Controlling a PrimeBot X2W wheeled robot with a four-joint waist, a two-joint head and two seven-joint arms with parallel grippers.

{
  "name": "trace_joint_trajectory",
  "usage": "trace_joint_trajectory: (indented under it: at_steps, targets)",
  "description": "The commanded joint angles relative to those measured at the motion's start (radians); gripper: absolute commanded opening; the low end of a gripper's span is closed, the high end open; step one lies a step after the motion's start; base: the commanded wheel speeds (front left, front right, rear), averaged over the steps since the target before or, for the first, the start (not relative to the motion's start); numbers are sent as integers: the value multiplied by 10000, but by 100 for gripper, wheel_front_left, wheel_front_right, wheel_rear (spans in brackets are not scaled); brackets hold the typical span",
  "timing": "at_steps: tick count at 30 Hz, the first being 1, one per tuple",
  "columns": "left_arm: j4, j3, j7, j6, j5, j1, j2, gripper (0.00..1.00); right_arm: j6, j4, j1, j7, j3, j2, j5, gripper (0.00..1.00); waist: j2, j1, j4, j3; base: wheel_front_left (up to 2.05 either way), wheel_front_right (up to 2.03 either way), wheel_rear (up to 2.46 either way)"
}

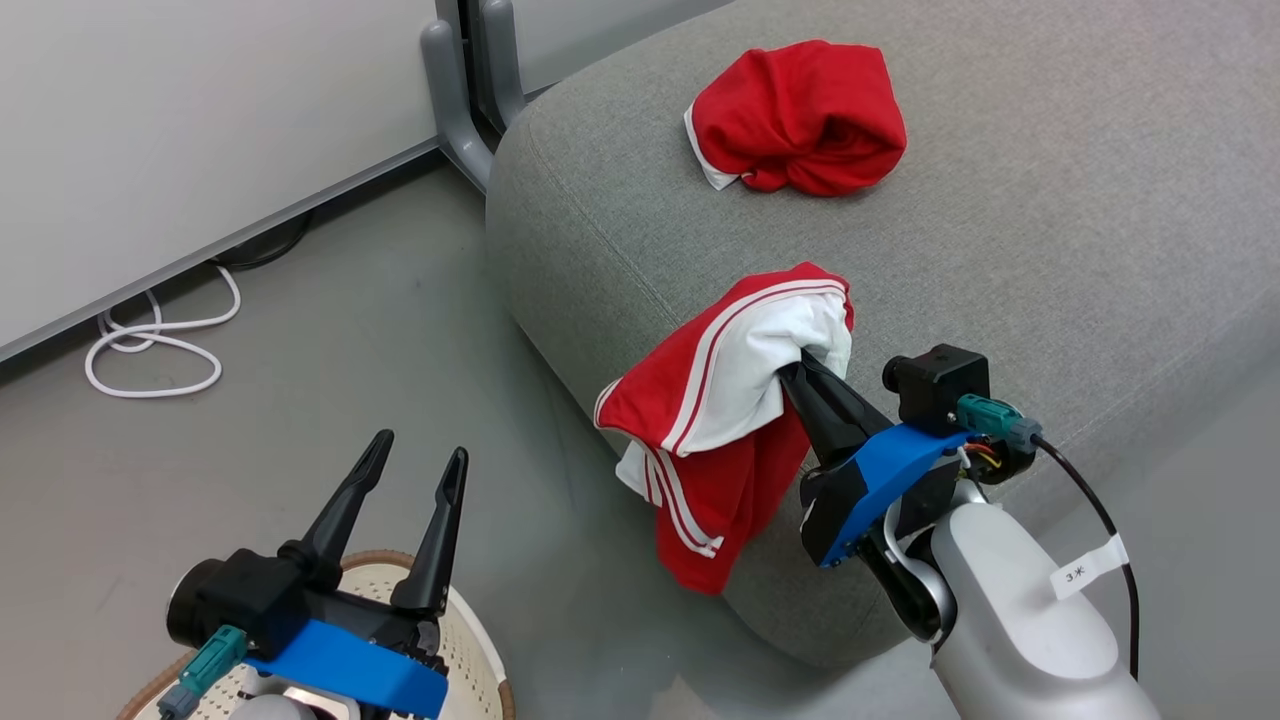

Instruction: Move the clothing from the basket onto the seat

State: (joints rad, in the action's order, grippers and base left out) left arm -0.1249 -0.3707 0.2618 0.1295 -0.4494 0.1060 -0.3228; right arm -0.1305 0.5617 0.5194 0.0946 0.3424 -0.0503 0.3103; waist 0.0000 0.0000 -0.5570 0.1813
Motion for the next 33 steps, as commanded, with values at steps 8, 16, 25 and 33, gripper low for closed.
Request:
trace_joint_trajectory:
  at_steps: [8,16,25,33]
  targets:
    - [246,316,46,8,110,72,-197,100,-5,-173,1018,-301,-199,-4,539,0,0,0,-1,493,0,0,0]
    - [712,106,46,9,431,531,-443,100,-5,-305,3120,-619,-1794,-769,1284,0,0,0,712,1664,0,0,0]
    - [1299,-337,37,9,547,1522,-1151,100,-5,-29,5747,-606,-4045,-2824,967,0,0,0,1485,3351,0,0,0]
    - [2183,-365,-139,-44,717,2414,-1623,100,-5,549,6984,-362,-6369,-3791,-367,0,0,0,2007,4778,0,0,0]
